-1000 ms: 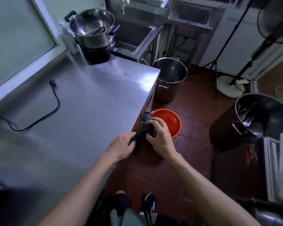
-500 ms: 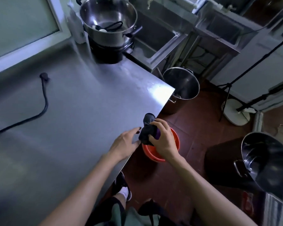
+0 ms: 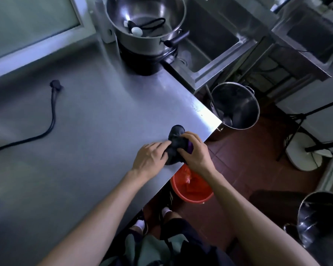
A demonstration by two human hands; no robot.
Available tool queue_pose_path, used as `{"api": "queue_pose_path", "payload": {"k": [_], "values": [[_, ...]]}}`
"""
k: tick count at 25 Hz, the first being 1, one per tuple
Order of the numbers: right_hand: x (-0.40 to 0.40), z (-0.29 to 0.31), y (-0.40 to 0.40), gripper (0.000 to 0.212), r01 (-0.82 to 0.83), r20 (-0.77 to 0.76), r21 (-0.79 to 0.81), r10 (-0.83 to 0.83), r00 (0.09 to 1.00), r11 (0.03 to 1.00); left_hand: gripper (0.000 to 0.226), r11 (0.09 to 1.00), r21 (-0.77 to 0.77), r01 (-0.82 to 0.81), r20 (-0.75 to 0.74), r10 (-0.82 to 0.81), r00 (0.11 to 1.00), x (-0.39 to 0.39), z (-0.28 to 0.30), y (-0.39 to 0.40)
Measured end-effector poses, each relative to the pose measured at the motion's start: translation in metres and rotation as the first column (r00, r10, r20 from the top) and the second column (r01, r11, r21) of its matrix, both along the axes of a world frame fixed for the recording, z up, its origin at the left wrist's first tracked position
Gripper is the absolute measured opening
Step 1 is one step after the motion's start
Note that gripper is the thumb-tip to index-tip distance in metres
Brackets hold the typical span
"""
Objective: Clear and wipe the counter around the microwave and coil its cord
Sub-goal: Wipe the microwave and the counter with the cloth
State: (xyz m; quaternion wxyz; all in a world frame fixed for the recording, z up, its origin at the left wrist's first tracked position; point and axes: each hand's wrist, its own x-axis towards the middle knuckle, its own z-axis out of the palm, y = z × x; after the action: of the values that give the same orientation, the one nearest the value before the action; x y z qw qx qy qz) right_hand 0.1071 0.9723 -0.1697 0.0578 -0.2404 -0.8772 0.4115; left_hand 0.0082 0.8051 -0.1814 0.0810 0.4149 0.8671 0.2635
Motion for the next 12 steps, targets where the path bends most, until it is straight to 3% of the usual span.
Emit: {"api": "queue_pose_path", "payload": {"k": [2, 6, 12], "values": [[-0.012, -0.004, 0.031, 0.045, -0.059, 0.002, -0.005, 0.059, 0.998, 0.998, 0.04, 0.999, 0.052, -0.007, -0.114, 0.013, 0.993, -0.007, 0.0, 0.022], [-0.035, -0.014, 0.092, 0.049, -0.173, 0.05, 0.028, 0.171, 0.984, 0.985, 0.033, 0.998, 0.062, 0.002, -0.201, 0.011, 0.979, -0.012, -0.006, 0.072], [-0.05, -0.04, 0.155, 0.055, -0.386, 0.188, 0.196, 0.352, 0.917, 0.901, 0.029, 0.993, -0.118, 0.031, -0.064, -0.039, 0.997, -0.002, -0.028, 0.114]]}}
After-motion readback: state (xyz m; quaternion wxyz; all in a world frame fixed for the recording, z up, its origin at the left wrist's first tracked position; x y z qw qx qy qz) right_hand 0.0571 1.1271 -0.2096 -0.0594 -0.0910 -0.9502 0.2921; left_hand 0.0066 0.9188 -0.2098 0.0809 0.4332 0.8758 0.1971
